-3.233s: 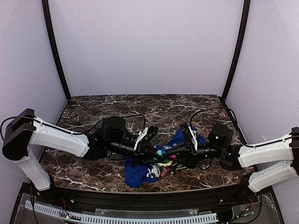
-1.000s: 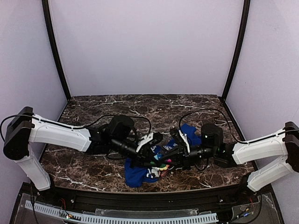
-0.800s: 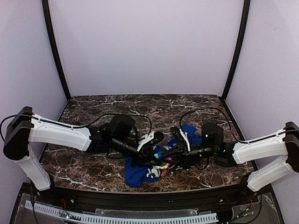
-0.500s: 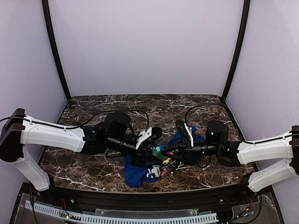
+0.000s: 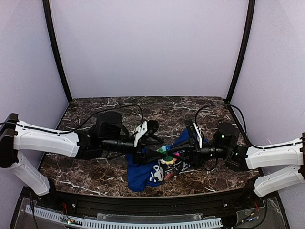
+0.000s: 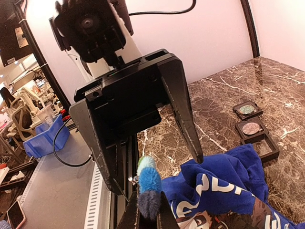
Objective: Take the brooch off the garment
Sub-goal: Close the brooch onto the crumpled clothing.
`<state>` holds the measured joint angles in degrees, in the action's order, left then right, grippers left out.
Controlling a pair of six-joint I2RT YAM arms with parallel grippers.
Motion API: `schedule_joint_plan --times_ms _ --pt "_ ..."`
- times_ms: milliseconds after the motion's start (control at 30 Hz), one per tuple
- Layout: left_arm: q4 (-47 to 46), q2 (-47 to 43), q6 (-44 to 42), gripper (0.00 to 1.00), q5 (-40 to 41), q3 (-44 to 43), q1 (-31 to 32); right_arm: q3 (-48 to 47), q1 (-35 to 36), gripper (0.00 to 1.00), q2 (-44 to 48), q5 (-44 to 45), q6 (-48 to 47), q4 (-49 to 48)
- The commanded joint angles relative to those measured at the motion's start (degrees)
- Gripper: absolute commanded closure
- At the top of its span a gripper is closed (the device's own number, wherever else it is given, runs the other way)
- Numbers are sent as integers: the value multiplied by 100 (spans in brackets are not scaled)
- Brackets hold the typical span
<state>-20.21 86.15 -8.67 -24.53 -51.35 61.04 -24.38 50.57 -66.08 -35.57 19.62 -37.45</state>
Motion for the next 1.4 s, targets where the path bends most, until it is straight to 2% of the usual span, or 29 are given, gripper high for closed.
schedule_joint_plan --times_ms 0,233,433,633,867,1367 --pt "-233 -128 40 45 79 36 7 75 -29 100 56 -64 44 -229" --pt "-135 39 70 41 -233 -100 10 13 -29 100 -5 -99 -29 -184" --pt "-107 82 16 32 -302 -134 12 -23 -29 100 -17 -90 -76 -140" --pt "-115 225 76 31 -190 -287 13 -31 -28 100 -43 -81 -85 -160" --pt "-119 290 110 37 -180 -338 6 -23 -29 100 -29 -73 -103 -148" --pt "-115 296 80 61 -509 -290 5 -7 -29 100 49 -193 -227 -13"
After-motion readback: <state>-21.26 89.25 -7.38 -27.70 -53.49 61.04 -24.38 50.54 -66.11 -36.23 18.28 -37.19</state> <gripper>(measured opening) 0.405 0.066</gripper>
